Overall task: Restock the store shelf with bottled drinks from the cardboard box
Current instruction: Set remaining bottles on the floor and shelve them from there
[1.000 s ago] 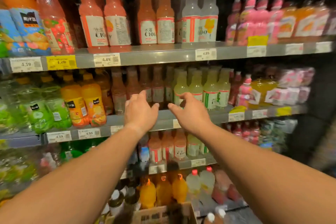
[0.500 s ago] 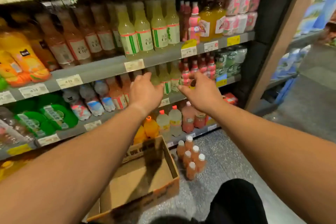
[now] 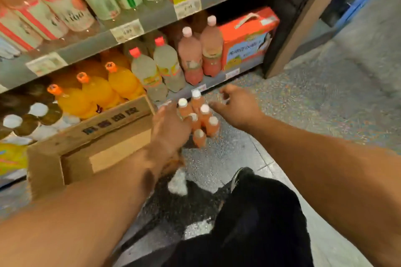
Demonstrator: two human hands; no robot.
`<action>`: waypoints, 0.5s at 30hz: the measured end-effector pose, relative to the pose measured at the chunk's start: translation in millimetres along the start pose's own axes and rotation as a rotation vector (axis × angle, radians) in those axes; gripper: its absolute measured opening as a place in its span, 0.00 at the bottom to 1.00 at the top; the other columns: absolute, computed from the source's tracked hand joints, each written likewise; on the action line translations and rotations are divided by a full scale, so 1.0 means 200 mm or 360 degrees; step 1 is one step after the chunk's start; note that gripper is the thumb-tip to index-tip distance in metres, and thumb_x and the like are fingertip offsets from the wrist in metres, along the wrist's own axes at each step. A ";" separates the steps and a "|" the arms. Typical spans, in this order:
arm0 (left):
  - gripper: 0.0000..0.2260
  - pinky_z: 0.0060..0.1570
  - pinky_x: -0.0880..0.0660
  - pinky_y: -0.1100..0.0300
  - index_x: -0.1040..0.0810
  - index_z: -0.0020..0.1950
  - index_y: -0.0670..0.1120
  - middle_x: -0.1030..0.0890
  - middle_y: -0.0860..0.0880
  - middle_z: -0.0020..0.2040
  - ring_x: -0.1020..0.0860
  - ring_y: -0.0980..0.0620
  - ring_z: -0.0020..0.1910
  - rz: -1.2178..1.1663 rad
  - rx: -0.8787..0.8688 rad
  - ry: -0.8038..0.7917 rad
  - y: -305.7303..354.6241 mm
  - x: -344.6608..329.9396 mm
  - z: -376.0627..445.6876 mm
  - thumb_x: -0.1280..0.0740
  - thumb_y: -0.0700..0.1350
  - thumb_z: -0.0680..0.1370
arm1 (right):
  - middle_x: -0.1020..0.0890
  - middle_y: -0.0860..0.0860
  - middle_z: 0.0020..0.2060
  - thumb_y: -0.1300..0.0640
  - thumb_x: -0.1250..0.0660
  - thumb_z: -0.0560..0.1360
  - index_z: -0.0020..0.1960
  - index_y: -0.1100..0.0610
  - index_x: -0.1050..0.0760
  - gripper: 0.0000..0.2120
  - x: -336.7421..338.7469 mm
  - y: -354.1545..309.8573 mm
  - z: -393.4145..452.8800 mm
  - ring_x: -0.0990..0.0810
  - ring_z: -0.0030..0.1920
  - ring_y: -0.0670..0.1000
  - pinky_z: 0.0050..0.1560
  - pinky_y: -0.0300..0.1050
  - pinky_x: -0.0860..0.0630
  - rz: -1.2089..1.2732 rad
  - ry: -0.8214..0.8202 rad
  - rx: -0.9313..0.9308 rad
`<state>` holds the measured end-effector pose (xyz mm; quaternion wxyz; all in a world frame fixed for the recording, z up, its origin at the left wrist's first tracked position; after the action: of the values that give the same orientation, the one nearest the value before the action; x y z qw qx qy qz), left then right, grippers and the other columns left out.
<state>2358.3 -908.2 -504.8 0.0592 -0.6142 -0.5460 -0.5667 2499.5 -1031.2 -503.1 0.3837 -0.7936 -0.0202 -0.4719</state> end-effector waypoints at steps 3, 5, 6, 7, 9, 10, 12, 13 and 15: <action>0.10 0.52 0.24 0.55 0.23 0.57 0.48 0.20 0.46 0.50 0.21 0.46 0.51 0.0042 -0.0002 0.0025 -0.07 -0.20 0.12 0.34 0.49 0.77 | 0.21 0.54 0.58 0.39 0.31 0.72 0.65 0.54 0.27 0.28 -0.20 0.22 0.14 0.22 0.56 0.56 0.52 0.47 0.27 -0.0007 -0.0115 -0.0051; 0.19 0.57 0.28 0.57 0.26 0.66 0.48 0.23 0.45 0.61 0.24 0.43 0.61 0.0061 0.0085 -0.0006 -0.14 -0.35 0.21 0.33 0.51 0.76 | 0.22 0.54 0.60 0.39 0.30 0.71 0.66 0.54 0.28 0.28 -0.33 0.34 0.23 0.22 0.57 0.56 0.54 0.49 0.25 -0.0047 -0.0185 -0.0051; 0.21 0.57 0.29 0.58 0.27 0.68 0.48 0.23 0.45 0.63 0.25 0.44 0.62 0.0055 0.0135 -0.0056 -0.19 -0.43 0.26 0.32 0.51 0.76 | 0.23 0.54 0.61 0.40 0.30 0.71 0.66 0.53 0.28 0.28 -0.40 0.40 0.27 0.23 0.58 0.57 0.55 0.50 0.25 -0.0076 -0.0216 -0.0050; 0.22 0.57 0.29 0.59 0.26 0.67 0.47 0.22 0.46 0.61 0.25 0.45 0.62 0.0036 0.0166 -0.0103 -0.22 -0.50 0.31 0.31 0.51 0.75 | 0.24 0.55 0.61 0.41 0.30 0.71 0.67 0.53 0.29 0.29 -0.47 0.44 0.31 0.23 0.59 0.57 0.56 0.51 0.25 -0.0099 -0.0244 -0.0048; 0.20 0.56 0.27 0.56 0.25 0.64 0.49 0.22 0.47 0.58 0.24 0.44 0.60 0.0081 0.0202 -0.0146 -0.28 -0.63 0.40 0.31 0.53 0.73 | 0.25 0.56 0.62 0.42 0.29 0.71 0.67 0.55 0.29 0.29 -0.60 0.53 0.38 0.24 0.60 0.59 0.57 0.51 0.26 -0.0123 -0.0289 -0.0046; 0.21 0.55 0.26 0.54 0.25 0.63 0.49 0.23 0.46 0.57 0.24 0.43 0.59 0.0127 0.0234 -0.0169 -0.31 -0.69 0.44 0.31 0.54 0.73 | 0.26 0.57 0.62 0.43 0.28 0.71 0.67 0.55 0.30 0.29 -0.67 0.57 0.41 0.25 0.60 0.60 0.57 0.51 0.27 -0.0127 -0.0311 -0.0047; 0.23 0.56 0.26 0.53 0.26 0.65 0.49 0.24 0.45 0.58 0.25 0.42 0.59 0.0167 0.0285 -0.0203 -0.38 -0.81 0.52 0.30 0.56 0.72 | 0.27 0.57 0.62 0.43 0.28 0.70 0.67 0.56 0.31 0.31 -0.80 0.63 0.48 0.26 0.60 0.61 0.59 0.52 0.28 -0.0146 -0.0331 -0.0061; 0.25 0.56 0.25 0.52 0.27 0.65 0.49 0.25 0.45 0.58 0.25 0.42 0.58 0.0182 0.0305 -0.0221 -0.41 -0.86 0.56 0.30 0.57 0.72 | 0.27 0.57 0.62 0.43 0.28 0.70 0.67 0.56 0.32 0.32 -0.85 0.65 0.51 0.26 0.61 0.61 0.60 0.53 0.28 -0.0161 -0.0340 -0.0077; 0.27 0.55 0.24 0.50 0.27 0.65 0.50 0.25 0.45 0.58 0.25 0.42 0.58 0.0279 0.0308 -0.0271 -0.47 -0.96 0.62 0.28 0.59 0.70 | 0.28 0.57 0.61 0.43 0.26 0.69 0.67 0.56 0.32 0.33 -0.95 0.70 0.55 0.27 0.61 0.61 0.60 0.55 0.28 -0.0176 -0.0394 -0.0111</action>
<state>2413.0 -900.9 -746.1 0.1209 -0.6967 -0.5453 -0.4501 2530.0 -997.9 -759.3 0.3239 -0.8562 -0.0946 -0.3912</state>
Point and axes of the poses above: each hand's wrist, its own z-axis towards the middle knuckle, its own x-axis out of the back of the hand, y = z × x, the point moved 3 cm from there along z, towards the middle knuckle
